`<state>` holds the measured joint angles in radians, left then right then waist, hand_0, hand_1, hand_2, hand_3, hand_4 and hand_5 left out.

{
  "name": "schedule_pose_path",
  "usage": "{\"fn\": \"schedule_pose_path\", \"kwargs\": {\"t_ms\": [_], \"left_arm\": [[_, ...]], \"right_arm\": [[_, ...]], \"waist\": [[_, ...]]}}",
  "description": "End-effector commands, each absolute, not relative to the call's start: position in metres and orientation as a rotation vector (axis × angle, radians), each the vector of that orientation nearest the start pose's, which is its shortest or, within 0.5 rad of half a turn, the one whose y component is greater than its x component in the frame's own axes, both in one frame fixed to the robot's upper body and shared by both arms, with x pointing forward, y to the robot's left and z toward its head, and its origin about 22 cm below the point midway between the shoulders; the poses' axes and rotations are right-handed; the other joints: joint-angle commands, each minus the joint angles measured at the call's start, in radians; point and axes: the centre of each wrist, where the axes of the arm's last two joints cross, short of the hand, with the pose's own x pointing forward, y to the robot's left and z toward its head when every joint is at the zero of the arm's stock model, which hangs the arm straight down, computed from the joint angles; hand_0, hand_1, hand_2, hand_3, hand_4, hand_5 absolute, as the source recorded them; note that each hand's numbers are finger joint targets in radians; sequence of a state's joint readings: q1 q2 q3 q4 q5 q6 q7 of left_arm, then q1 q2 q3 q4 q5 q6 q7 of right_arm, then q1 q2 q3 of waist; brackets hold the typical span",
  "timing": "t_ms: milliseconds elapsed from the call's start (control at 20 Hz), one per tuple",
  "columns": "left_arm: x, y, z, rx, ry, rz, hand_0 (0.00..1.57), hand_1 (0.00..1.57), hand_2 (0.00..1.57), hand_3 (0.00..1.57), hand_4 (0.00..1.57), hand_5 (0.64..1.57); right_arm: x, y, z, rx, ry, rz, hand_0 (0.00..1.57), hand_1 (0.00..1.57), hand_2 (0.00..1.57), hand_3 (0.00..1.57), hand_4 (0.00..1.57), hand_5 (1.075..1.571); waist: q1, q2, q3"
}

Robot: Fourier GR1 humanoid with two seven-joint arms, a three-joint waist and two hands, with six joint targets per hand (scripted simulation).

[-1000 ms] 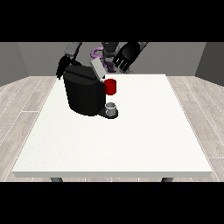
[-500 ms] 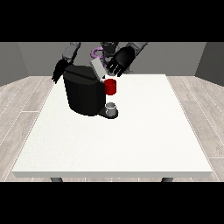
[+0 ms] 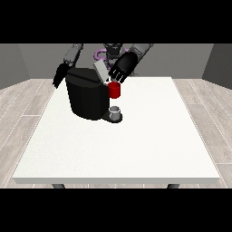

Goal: Insert the coffee pod into the coffee machine and close the lid

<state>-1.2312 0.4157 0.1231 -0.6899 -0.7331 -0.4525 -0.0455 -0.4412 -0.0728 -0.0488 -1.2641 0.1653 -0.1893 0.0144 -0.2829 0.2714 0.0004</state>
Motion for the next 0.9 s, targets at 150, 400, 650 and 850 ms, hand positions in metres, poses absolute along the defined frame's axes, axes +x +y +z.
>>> {"fn": "schedule_pose_path", "kwargs": {"t_ms": [150, 400, 650, 850], "left_arm": [[0.462, 0.244, 0.267, 0.610, -1.544, -1.115, 1.19, 1.19, 1.23, 1.20, 0.44, 1.571], [0.462, 0.237, 0.290, 0.632, -1.576, -1.097, 1.17, 1.17, 1.23, 1.19, 0.42, 1.571], [0.462, 0.223, 0.285, 0.661, -1.587, -1.112, 1.23, 1.23, 1.27, 1.21, 0.39, 1.571], [0.463, 0.233, 0.263, 0.617, -1.610, -1.110, 1.21, 1.21, 1.24, 1.20, 0.35, 1.571]], "right_arm": [[0.345, -0.201, 0.057, -0.245, -1.724, 0.127, 0.00, 0.00, 0.00, 0.00, 0.04, 1.571], [0.346, -0.187, 0.059, -0.250, -1.746, 0.146, 0.00, 0.00, 0.00, 0.00, 0.00, 1.571], [0.346, -0.202, 0.047, -0.225, -1.729, 0.102, 0.00, 0.00, 0.00, 0.00, 0.00, 1.571], [0.348, -0.213, 0.058, -0.253, -1.705, 0.115, 0.00, 0.00, 0.00, 0.00, 0.00, 1.571]], "waist": [[-0.020, 0.036, -0.0003], [-0.041, 0.053, -0.0003], [-0.025, 0.046, 0.0003], [-0.012, 0.035, -0.0003]]}}
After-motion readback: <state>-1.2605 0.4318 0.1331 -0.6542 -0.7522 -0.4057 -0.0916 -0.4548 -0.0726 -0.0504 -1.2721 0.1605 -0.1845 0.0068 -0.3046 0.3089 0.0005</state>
